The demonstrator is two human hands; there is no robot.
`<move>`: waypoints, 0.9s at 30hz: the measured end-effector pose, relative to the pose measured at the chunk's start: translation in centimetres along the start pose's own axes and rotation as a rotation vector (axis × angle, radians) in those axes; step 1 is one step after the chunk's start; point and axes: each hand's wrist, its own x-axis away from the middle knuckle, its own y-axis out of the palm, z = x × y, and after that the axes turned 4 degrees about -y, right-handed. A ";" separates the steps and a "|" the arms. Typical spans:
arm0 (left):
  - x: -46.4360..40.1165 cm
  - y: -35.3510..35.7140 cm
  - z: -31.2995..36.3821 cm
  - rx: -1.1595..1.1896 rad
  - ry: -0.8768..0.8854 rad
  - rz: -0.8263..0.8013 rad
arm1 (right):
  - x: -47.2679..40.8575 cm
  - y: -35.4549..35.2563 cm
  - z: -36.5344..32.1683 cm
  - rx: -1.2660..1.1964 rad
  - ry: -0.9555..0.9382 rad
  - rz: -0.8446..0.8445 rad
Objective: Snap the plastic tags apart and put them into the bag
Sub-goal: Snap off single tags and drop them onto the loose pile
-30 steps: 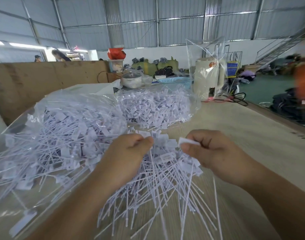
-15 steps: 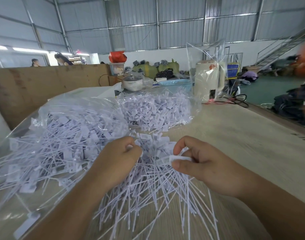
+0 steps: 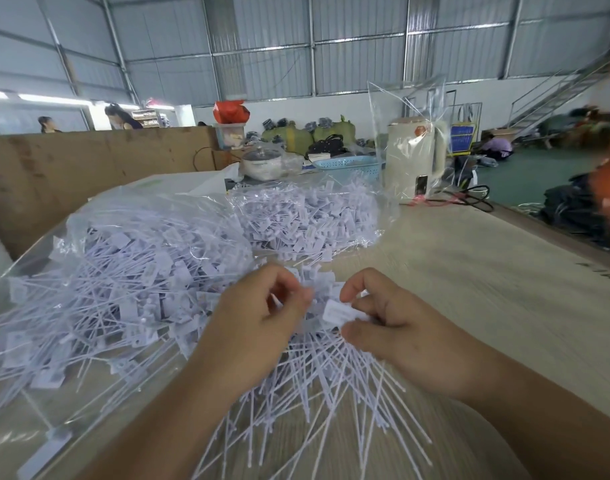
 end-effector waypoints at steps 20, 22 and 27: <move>0.4 -1.2 1.9 0.414 -0.268 -0.358 | 0.1 0.6 -0.7 -0.046 -0.077 -0.119; 0.3 -1.4 1.9 0.417 -0.268 -0.361 | 0.2 0.7 -1.0 -0.041 -0.076 -0.117; 0.3 -1.0 1.7 0.406 -0.253 -0.302 | 0.2 0.7 -1.1 -0.031 -0.095 -0.043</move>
